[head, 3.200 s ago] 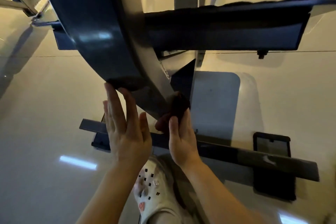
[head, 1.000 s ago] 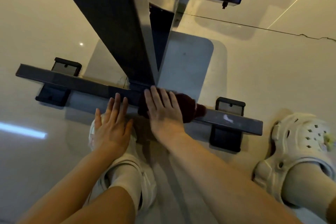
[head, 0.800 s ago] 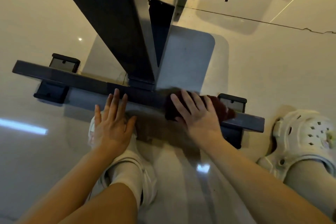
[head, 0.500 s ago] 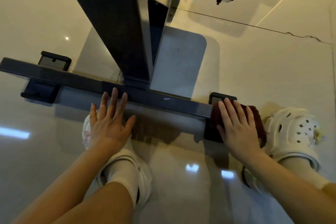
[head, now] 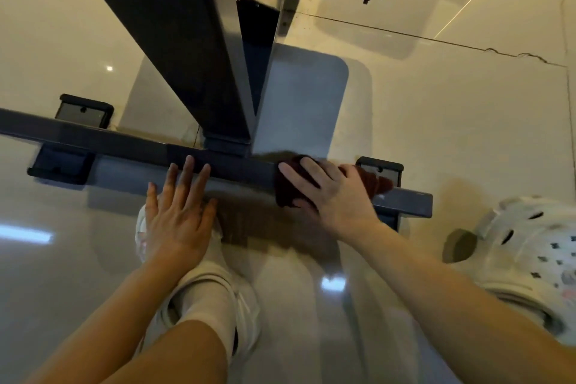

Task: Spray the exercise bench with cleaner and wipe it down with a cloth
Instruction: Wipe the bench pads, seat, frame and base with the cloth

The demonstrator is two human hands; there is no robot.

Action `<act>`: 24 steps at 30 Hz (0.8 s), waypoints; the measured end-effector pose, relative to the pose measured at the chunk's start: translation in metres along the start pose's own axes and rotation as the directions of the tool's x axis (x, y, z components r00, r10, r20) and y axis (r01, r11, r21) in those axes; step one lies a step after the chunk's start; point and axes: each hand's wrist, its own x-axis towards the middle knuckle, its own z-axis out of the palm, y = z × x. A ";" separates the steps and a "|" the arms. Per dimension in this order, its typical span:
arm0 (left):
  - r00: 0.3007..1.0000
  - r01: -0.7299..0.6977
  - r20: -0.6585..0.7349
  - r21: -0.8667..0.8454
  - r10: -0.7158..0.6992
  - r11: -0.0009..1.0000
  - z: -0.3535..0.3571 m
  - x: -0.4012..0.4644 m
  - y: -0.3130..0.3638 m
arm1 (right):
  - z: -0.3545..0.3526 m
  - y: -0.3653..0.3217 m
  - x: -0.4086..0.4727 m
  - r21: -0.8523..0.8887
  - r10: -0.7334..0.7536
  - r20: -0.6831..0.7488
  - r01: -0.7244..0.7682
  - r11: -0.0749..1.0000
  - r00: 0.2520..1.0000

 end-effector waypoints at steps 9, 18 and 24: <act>1.000 0.005 0.023 0.033 -0.006 0.999 0.000 -0.001 0.004 | 0.001 0.053 -0.051 -0.046 0.074 0.115 -0.069 0.997 0.991; 0.999 -0.037 0.008 -0.022 0.037 0.999 0.004 -0.001 -0.004 | -0.013 -0.081 0.059 0.103 0.054 0.056 -0.059 0.993 0.997; 1.000 -0.020 0.009 -0.027 0.021 0.999 -0.001 -0.001 0.000 | 0.007 -0.008 -0.006 -0.006 0.067 -0.017 -0.067 0.998 0.998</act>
